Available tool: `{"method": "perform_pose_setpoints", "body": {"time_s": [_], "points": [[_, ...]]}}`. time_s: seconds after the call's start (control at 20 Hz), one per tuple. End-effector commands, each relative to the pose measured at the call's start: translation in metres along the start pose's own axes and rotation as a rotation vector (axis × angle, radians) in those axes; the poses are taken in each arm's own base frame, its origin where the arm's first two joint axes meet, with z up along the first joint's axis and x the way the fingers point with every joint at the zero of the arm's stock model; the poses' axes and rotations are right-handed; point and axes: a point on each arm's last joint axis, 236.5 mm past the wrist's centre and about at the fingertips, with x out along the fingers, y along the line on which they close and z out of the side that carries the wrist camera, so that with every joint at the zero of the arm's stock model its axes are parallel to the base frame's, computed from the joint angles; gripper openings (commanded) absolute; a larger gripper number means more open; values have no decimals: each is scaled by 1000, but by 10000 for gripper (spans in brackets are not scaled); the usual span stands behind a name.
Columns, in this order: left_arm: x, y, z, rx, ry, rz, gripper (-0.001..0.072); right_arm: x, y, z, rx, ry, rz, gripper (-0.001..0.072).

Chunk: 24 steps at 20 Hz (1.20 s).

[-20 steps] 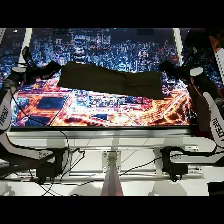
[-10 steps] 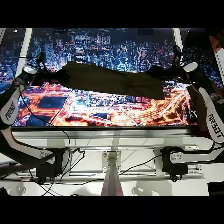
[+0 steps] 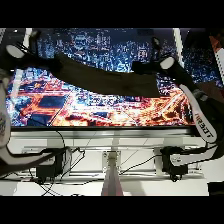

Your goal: Fold the clothes and pants, and hang the long-sleeved shirts on hangers.

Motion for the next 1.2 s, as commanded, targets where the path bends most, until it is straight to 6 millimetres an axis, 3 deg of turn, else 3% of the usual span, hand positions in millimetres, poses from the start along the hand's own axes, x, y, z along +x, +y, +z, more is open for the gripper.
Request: {"method": "perform_pose_setpoints", "body": {"time_s": [0.0,0.15,0.35,0.45,0.55,0.6,0.7,0.8,1.0,1.15], "points": [[-81,-30,9,83,-68,40,12,44,69,-30,1,82,84,18],[-121,-50,18,81,-157,44,13,83,154,-73,-5,168,205,18],[-124,-74,22,88,-181,-19,13,107,267,-130,-50,228,370,18],[-115,-84,20,100,-162,-46,13,107,297,-144,-95,229,409,18],[-98,-96,16,119,-124,-76,13,105,294,-142,-145,226,394,18],[-87,-104,13,130,-98,-95,13,104,282,-136,-183,230,365,18],[-60,-124,6,158,-46,-138,13,98,234,-115,-262,272,267,18],[-31,-159,2,161,-17,-229,13,80,161,-86,-295,336,129,18],[27,-259,23,58,-123,-452,13,5,-5,-16,-224,400,-175,18],[66,-325,34,2,-258,-497,13,-61,-98,19,-83,377,-284,18]]}}
